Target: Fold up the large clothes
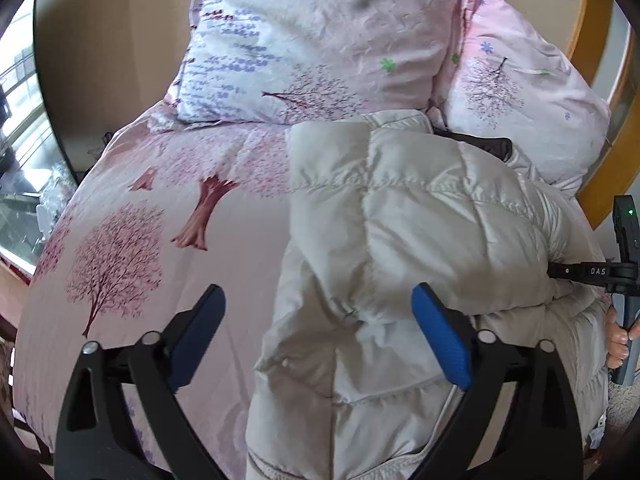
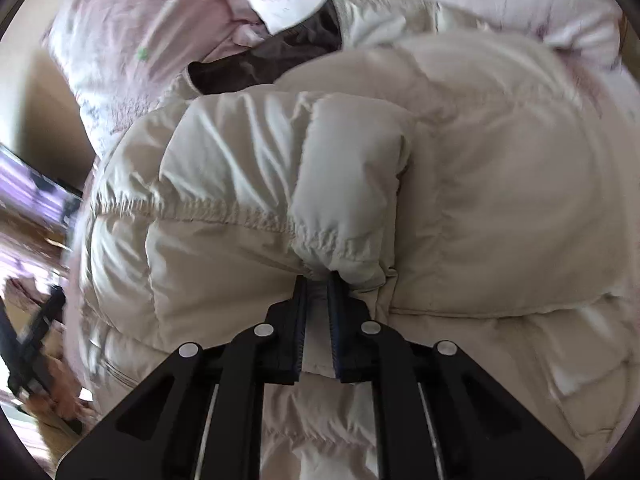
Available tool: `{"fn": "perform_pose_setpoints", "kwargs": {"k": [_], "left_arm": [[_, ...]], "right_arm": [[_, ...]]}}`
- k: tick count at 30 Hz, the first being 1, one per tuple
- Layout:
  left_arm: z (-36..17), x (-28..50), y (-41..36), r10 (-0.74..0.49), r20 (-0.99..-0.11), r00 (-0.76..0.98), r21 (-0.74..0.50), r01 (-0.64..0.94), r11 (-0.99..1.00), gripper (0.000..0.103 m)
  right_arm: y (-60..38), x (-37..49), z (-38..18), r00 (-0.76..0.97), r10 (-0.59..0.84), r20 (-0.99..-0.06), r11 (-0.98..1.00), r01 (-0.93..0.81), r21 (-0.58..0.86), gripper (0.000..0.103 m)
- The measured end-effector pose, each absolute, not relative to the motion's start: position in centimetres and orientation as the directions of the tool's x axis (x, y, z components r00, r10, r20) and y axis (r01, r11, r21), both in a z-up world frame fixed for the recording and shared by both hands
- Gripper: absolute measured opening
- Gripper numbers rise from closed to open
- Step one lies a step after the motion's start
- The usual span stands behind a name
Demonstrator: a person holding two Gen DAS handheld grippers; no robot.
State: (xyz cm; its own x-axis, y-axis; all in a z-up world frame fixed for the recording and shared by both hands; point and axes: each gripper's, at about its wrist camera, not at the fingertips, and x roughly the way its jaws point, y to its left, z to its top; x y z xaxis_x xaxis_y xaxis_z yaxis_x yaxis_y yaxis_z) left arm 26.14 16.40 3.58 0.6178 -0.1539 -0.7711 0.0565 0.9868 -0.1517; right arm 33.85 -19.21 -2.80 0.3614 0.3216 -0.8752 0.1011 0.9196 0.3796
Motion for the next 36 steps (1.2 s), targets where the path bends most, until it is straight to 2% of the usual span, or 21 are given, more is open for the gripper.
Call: {"fn": "perform_pose_setpoints", "kwargs": {"k": [2, 3, 4, 5, 6, 7, 9, 11, 14, 16, 20, 28, 30, 33, 36], "left_arm": [[3.4, 25.8, 16.8, -0.139, -0.773, 0.619, -0.151, 0.033, 0.988, 0.101], [3.3, 25.6, 17.2, -0.123, -0.782, 0.611, -0.147, 0.011, 0.989, 0.101], [3.2, 25.6, 17.5, -0.109, -0.793, 0.599, -0.141, -0.006, 0.99, 0.101], [3.1, 25.5, 17.9, -0.094, -0.806, 0.584, -0.134, -0.026, 0.991, 0.101], [3.0, 25.3, 18.3, -0.087, -0.813, 0.576, -0.134, -0.039, 0.99, 0.101], [3.0, 24.8, 19.1, -0.088, -0.808, 0.582, -0.147, -0.054, 0.988, 0.101], [3.3, 23.6, 20.1, -0.096, -0.78, 0.618, -0.169, -0.061, 0.984, 0.101], [3.6, 21.8, 21.2, -0.107, -0.74, 0.664, -0.184, -0.048, 0.982, 0.101], [3.2, 19.8, 22.5, -0.125, -0.74, 0.661, -0.192, -0.03, 0.981, 0.101], [2.6, 18.6, 23.5, -0.178, -0.746, 0.642, -0.239, -0.009, 0.971, 0.101], [1.4, 16.2, 24.9, -0.26, -0.732, 0.63, -0.33, 0.006, 0.944, 0.101], [-0.7, 13.1, 25.2, -0.339, -0.708, 0.62, -0.402, 0.042, 0.915, 0.101], [-1.3, 13.0, 24.7, -0.358, -0.728, 0.584, -0.41, 0.047, 0.911, 0.101], [-2.1, 12.8, 24.4, -0.416, -0.729, 0.544, -0.462, 0.057, 0.885, 0.101], [-2.6, 12.5, 24.3, -0.455, -0.719, 0.526, -0.504, 0.056, 0.862, 0.101]], "right_arm": [[-19.8, 33.8, -2.9, 0.354, 0.354, -0.865, 0.905, 0.103, 0.412, 0.012], [-20.0, 33.6, -2.8, 0.352, 0.379, -0.856, 0.897, 0.087, 0.433, 0.019], [-20.2, 33.4, -2.7, 0.345, 0.414, -0.843, 0.883, 0.072, 0.463, 0.034], [-20.4, 33.0, -2.3, 0.338, 0.448, -0.827, 0.867, 0.061, 0.495, 0.041], [-20.6, 32.5, -1.8, 0.343, 0.47, -0.814, 0.854, 0.056, 0.517, 0.054], [-20.9, 31.8, -0.9, 0.364, 0.473, -0.803, 0.85, 0.05, 0.524, 0.069], [-21.4, 29.4, 1.7, 0.453, 0.407, -0.793, 0.887, 0.013, 0.462, 0.087], [-22.2, 27.2, 3.6, 0.537, 0.353, -0.766, 0.911, -0.011, 0.413, 0.089], [-25.3, 23.4, 5.5, 0.63, 0.313, -0.711, 0.917, -0.007, 0.398, 0.1], [-28.1, 20.8, 6.0, 0.678, 0.27, -0.684, 0.925, 0.014, 0.379, 0.102], [-32.9, 18.0, 5.1, 0.682, 0.182, -0.709, 0.928, 0.12, 0.354, 0.102], [-39.4, 13.5, 1.7, 0.626, 0.345, -0.699, 0.814, 0.17, 0.555, 0.102], [-40.3, 12.7, 0.2, 0.595, 0.374, -0.711, 0.784, 0.207, 0.585, 0.099], [-41.2, 11.0, -2.0, 0.563, 0.436, -0.702, 0.721, 0.249, 0.647, 0.083], [-41.7, 9.9, -3.7, 0.542, 0.487, -0.685, 0.667, 0.275, 0.692, 0.079]]}}
